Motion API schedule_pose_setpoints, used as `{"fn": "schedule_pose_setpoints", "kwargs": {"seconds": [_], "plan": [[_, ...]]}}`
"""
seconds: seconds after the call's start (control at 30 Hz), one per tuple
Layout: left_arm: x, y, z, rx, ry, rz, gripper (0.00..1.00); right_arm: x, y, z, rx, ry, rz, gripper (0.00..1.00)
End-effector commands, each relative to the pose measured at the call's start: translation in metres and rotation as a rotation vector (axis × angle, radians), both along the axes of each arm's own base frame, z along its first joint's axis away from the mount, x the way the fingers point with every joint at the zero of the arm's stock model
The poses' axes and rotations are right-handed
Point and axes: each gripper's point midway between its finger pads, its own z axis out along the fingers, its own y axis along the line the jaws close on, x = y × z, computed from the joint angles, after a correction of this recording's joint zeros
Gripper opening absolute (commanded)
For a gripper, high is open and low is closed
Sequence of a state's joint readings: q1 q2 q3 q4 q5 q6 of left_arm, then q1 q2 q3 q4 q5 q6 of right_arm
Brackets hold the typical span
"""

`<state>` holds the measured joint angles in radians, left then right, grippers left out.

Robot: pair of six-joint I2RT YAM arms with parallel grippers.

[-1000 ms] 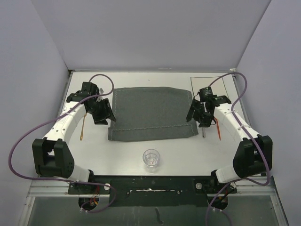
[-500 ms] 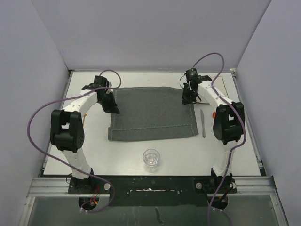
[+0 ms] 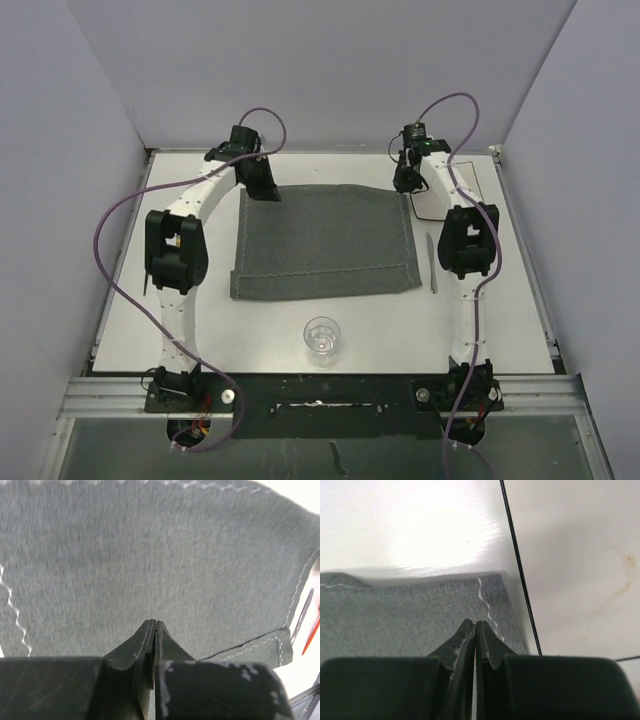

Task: Set the dinner table for one person
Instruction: Flatten out the napkin at the center of the board.

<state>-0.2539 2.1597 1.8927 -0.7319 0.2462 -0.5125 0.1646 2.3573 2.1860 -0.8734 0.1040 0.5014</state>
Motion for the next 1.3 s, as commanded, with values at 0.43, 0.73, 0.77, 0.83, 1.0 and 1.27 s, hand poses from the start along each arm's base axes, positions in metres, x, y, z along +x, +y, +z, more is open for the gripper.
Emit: {"fn": "schedule_pose_setpoints", "kwargs": {"seconds": [0.43,0.73,0.77,0.83,1.0,1.27], "plan": [[0.030,-0.046,-0.014,-0.026,-0.019,-0.105,0.13,0.011,-0.040,-0.003,0.032,-0.020,-0.052,0.20],[0.028,-0.051,-0.016,-0.021,-0.018,-0.126,0.29,0.019,-0.029,-0.018,0.112,-0.019,0.032,0.36],[0.028,-0.051,-0.016,-0.020,-0.017,-0.126,0.29,0.021,-0.025,-0.018,0.131,-0.027,0.046,0.37],[0.027,-0.051,-0.017,-0.015,-0.016,-0.129,0.30,0.025,-0.019,-0.020,0.162,-0.035,0.067,0.37],[0.025,-0.050,-0.018,-0.010,-0.013,-0.133,0.30,0.031,-0.008,-0.018,0.230,-0.060,0.095,0.39],[0.023,-0.050,-0.019,-0.005,-0.009,-0.139,0.29,0.032,-0.009,-0.025,0.224,-0.046,0.088,0.40]]}}
